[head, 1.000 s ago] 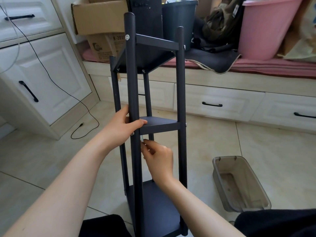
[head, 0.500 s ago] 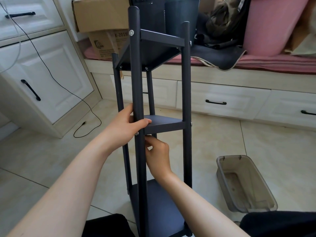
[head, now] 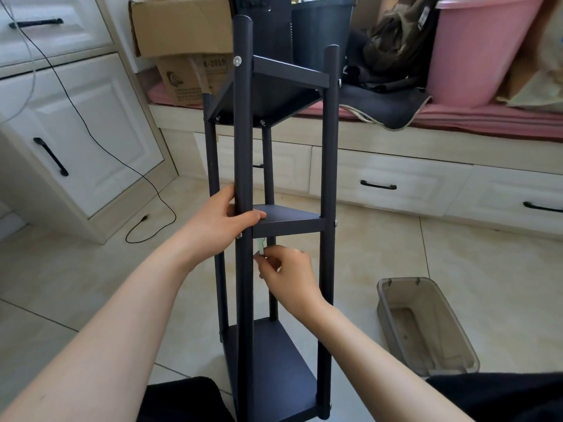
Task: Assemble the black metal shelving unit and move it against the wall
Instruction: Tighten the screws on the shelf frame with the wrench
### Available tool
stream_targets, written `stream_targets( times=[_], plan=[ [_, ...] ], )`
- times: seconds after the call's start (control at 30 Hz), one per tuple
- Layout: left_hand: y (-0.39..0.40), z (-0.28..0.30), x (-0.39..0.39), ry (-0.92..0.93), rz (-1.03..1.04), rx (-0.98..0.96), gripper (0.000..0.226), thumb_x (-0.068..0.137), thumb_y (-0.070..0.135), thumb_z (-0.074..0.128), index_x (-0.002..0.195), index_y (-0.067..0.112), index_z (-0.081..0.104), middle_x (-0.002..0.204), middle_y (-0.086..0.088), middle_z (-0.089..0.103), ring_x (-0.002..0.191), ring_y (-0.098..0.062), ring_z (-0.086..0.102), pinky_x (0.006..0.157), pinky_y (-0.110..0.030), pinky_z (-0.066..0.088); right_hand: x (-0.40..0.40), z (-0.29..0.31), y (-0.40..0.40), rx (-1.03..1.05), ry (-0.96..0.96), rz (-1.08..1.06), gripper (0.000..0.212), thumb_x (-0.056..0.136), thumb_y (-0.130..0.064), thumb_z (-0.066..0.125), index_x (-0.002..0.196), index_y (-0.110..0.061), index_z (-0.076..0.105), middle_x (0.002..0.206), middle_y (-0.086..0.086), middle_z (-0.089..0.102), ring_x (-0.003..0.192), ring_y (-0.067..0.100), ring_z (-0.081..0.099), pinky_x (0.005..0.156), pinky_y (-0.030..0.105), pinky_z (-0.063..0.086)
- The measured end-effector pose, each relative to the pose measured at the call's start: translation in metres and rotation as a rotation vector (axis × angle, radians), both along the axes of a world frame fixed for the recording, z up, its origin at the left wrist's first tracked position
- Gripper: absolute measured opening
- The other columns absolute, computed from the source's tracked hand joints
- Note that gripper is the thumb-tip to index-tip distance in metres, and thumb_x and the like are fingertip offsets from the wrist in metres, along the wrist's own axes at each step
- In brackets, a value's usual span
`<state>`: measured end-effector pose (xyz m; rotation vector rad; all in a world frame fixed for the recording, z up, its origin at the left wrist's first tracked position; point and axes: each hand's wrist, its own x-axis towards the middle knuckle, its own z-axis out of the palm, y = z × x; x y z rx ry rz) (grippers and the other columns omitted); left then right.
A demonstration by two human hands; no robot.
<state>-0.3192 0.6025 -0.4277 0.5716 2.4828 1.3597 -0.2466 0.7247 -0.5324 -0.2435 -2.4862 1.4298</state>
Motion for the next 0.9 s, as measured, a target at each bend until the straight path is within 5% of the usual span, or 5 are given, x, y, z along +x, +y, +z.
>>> stream_targets(
  times=[0.17,0.37,0.57,0.9],
  plan=[
    [0.002,0.001,0.002,-0.006,-0.009,-0.003,0.028,0.094,0.034,0.069,0.117,0.028,0.056,0.105,0.006,0.071,0.098,-0.009,0.067,0.077,-0.022,0.052,0.006,0.015,0.009,0.088,-0.033,0.022,0.023,0.099,-0.026,0.055,0.085,-0.013,0.069,0.075,0.0,0.068,0.072,0.019,0.064,0.072,0.036,0.056],
    [0.003,0.002,0.004,-0.021,-0.017,0.012,0.028,0.094,0.031,0.068,0.119,0.026,0.056,0.109,0.003,0.073,0.1,-0.013,0.068,0.081,-0.023,0.053,0.006,0.026,0.012,0.178,-0.018,0.006,0.027,0.098,-0.025,0.055,0.075,-0.013,0.063,0.077,0.005,0.069,0.071,0.024,0.064,0.071,0.041,0.057],
    [0.003,0.002,0.004,-0.018,-0.014,0.025,0.029,0.094,0.031,0.068,0.12,0.026,0.055,0.108,0.005,0.073,0.096,-0.006,0.068,0.061,-0.009,0.045,0.005,0.024,0.01,0.155,0.005,-0.012,0.024,0.098,-0.025,0.056,0.083,-0.013,0.07,0.078,0.002,0.071,0.074,0.022,0.066,0.072,0.037,0.056],
    [0.0,-0.001,-0.002,-0.016,0.003,0.018,0.028,0.094,0.033,0.067,0.118,0.026,0.054,0.108,0.003,0.074,0.096,-0.006,0.067,0.059,-0.008,0.044,-0.002,0.005,-0.007,0.227,0.165,-0.088,0.02,0.097,-0.027,0.06,0.085,-0.016,0.07,0.07,-0.008,0.062,0.065,0.015,0.055,0.063,0.034,0.05]
  ],
)
